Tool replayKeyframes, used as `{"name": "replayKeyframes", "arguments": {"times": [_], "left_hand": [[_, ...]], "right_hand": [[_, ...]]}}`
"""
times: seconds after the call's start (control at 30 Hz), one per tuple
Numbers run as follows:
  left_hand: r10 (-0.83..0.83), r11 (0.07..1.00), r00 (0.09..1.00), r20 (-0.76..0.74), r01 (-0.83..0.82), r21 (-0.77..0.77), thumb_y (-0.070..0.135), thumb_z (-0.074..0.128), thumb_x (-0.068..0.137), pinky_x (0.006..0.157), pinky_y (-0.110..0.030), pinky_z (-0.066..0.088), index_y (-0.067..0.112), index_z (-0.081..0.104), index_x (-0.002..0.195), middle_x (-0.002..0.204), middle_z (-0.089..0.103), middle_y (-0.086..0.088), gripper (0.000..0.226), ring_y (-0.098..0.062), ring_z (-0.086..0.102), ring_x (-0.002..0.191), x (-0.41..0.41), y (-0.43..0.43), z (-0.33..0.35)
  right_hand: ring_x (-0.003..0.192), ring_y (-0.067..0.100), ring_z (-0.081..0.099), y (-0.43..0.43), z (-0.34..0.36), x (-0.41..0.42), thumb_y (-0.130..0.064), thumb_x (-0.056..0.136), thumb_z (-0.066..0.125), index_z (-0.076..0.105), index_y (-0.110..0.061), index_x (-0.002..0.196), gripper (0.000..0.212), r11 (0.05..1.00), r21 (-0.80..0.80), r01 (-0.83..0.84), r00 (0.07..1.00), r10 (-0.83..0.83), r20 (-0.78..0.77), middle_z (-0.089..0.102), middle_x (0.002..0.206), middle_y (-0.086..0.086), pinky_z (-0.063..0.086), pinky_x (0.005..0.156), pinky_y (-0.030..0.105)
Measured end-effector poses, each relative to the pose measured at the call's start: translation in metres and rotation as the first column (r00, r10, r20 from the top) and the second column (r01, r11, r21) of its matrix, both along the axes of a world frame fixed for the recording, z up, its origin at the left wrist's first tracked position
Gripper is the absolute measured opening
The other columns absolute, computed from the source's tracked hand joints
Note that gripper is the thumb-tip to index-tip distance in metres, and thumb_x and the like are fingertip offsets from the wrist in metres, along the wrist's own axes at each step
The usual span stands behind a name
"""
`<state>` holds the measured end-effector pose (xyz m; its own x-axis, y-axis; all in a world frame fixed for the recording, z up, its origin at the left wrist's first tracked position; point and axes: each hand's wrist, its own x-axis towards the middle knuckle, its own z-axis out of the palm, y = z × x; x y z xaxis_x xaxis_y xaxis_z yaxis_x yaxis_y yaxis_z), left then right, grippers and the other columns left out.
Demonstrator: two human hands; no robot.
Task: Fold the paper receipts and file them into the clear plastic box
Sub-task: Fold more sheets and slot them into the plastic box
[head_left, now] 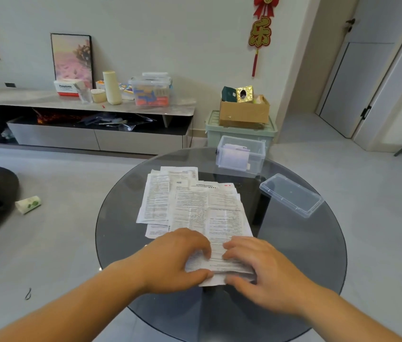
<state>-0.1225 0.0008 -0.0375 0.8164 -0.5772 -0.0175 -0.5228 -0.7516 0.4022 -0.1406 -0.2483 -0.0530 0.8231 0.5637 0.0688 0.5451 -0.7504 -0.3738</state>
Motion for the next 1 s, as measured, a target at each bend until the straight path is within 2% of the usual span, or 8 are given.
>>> {"name": "replayKeyframes", "arguments": {"times": [0.27,0.4,0.5,0.57,0.7,0.8,0.9,1.0], "left_hand": [[0.056,0.990,0.980,-0.191,-0.079,-0.114,0.058,0.069,0.084,0.100,-0.016,0.042,0.040,0.060,0.119,0.126,0.054,0.028,0.040,0.003,0.048,0.118,0.008,0.008,0.015],[0.061,0.994,0.958,-0.281,-0.082,-0.065,0.065,0.073,0.076,0.092,-0.012,0.041,0.045,0.057,0.118,0.125,0.051,0.034,0.049,0.008,0.047,0.117,0.013,0.017,0.024],[0.093,0.994,0.964,-0.249,-0.103,-0.027,0.057,0.073,0.081,0.084,-0.008,0.042,0.042,0.060,0.115,0.118,0.052,0.037,0.040,0.013,0.048,0.110,0.015,0.022,0.024],[0.110,0.992,0.970,-0.218,-0.120,-0.032,0.049,0.071,0.086,0.089,-0.010,0.043,0.039,0.064,0.112,0.119,0.057,0.032,0.028,0.008,0.052,0.110,0.017,0.024,0.022],[0.114,0.986,0.970,-0.216,-0.137,-0.097,0.035,0.065,0.094,0.094,-0.021,0.051,0.033,0.068,0.103,0.112,0.065,0.025,0.009,0.007,0.058,0.106,0.021,0.025,0.021],[0.126,0.980,0.970,-0.210,-0.155,-0.125,0.037,0.063,0.095,0.089,-0.025,0.053,0.032,0.068,0.098,0.107,0.067,0.022,0.007,0.002,0.060,0.101,0.023,0.024,0.023],[0.190,0.951,0.960,-0.203,-0.232,-0.206,0.040,0.066,0.093,0.081,-0.024,0.051,0.031,0.066,0.087,0.095,0.066,0.022,0.011,0.003,0.060,0.093,0.029,0.022,0.026],[0.337,0.856,0.915,-0.224,-0.396,-0.332,0.042,0.072,0.088,0.069,-0.021,0.044,0.027,0.063,0.079,0.085,0.067,0.019,0.020,0.002,0.060,0.080,0.040,0.018,0.026]], "right_hand": [[0.114,-0.002,0.053,0.000,0.005,0.009,-0.045,0.100,0.047,0.071,-0.030,0.106,0.029,0.989,0.130,0.076,0.995,-0.067,-0.073,0.064,0.116,-0.023,0.043,0.096,0.017],[0.100,0.000,0.060,0.001,0.011,0.012,-0.047,0.100,0.043,0.071,-0.031,0.107,0.033,0.965,0.230,0.124,0.988,-0.099,-0.119,0.067,0.104,-0.024,0.048,0.083,0.020],[0.098,0.000,0.061,0.001,0.013,0.013,-0.056,0.095,0.038,0.071,-0.033,0.107,0.042,0.947,0.280,0.160,0.982,-0.125,-0.139,0.067,0.102,-0.026,0.050,0.082,0.021],[0.099,-0.001,0.061,0.000,0.013,0.013,-0.055,0.095,0.038,0.071,-0.033,0.107,0.041,0.936,0.301,0.180,0.978,-0.138,-0.156,0.066,0.104,-0.028,0.050,0.082,0.022],[0.097,-0.002,0.061,-0.001,0.011,0.013,-0.049,0.094,0.058,0.068,-0.039,0.103,0.017,0.944,0.278,0.177,0.977,-0.134,-0.168,0.066,0.104,-0.030,0.049,0.080,0.018],[0.102,-0.010,0.059,-0.003,0.009,0.013,-0.048,0.085,0.072,0.063,-0.047,0.108,0.024,0.948,0.260,0.183,0.973,-0.137,-0.183,0.062,0.112,-0.037,0.046,0.082,0.010],[0.093,-0.006,0.063,-0.002,0.010,0.024,-0.041,0.091,0.068,0.066,-0.043,0.101,0.011,0.935,0.267,0.234,0.965,-0.189,-0.183,0.067,0.100,-0.033,0.050,0.076,0.015],[0.082,-0.003,0.066,0.001,0.015,0.043,-0.038,0.096,0.061,0.067,-0.041,0.095,0.007,0.892,0.312,0.327,0.933,-0.251,-0.259,0.068,0.090,-0.030,0.053,0.069,0.018]]}}
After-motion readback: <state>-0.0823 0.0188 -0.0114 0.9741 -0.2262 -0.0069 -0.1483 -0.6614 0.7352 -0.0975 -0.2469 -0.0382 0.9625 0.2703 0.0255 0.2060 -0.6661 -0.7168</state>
